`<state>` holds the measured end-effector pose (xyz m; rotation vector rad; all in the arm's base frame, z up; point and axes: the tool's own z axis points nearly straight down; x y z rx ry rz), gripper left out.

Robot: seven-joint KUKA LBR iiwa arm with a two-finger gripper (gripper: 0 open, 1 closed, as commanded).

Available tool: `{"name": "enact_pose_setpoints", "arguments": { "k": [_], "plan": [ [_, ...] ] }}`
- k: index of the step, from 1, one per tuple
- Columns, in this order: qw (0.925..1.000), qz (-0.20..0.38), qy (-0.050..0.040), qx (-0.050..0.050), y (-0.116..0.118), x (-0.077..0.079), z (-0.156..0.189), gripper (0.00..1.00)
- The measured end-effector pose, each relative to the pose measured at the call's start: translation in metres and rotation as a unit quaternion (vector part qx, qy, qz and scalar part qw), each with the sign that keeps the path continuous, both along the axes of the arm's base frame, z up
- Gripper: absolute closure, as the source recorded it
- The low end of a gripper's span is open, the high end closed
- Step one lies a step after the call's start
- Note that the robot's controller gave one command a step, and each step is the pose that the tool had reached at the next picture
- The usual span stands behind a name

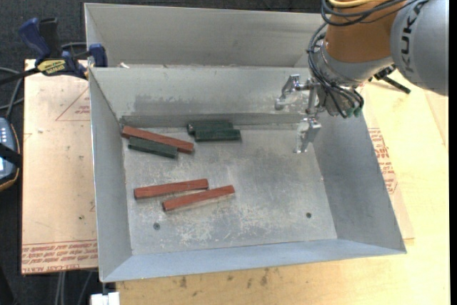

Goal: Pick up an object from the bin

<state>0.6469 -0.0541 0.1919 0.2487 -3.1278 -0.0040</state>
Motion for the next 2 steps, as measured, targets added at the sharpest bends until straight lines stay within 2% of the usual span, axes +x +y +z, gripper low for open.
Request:
{"name": "enact_pose_setpoints", "arguments": {
  "k": [1, 2],
  "plan": [
    [0.9951, 0.099, -0.0062, -0.002, 0.034, -0.001, -0.008, 0.00],
    [0.9998, 0.018, -0.0061, 0.000, 0.059, 0.000, -0.063, 0.00]
  ]
}}
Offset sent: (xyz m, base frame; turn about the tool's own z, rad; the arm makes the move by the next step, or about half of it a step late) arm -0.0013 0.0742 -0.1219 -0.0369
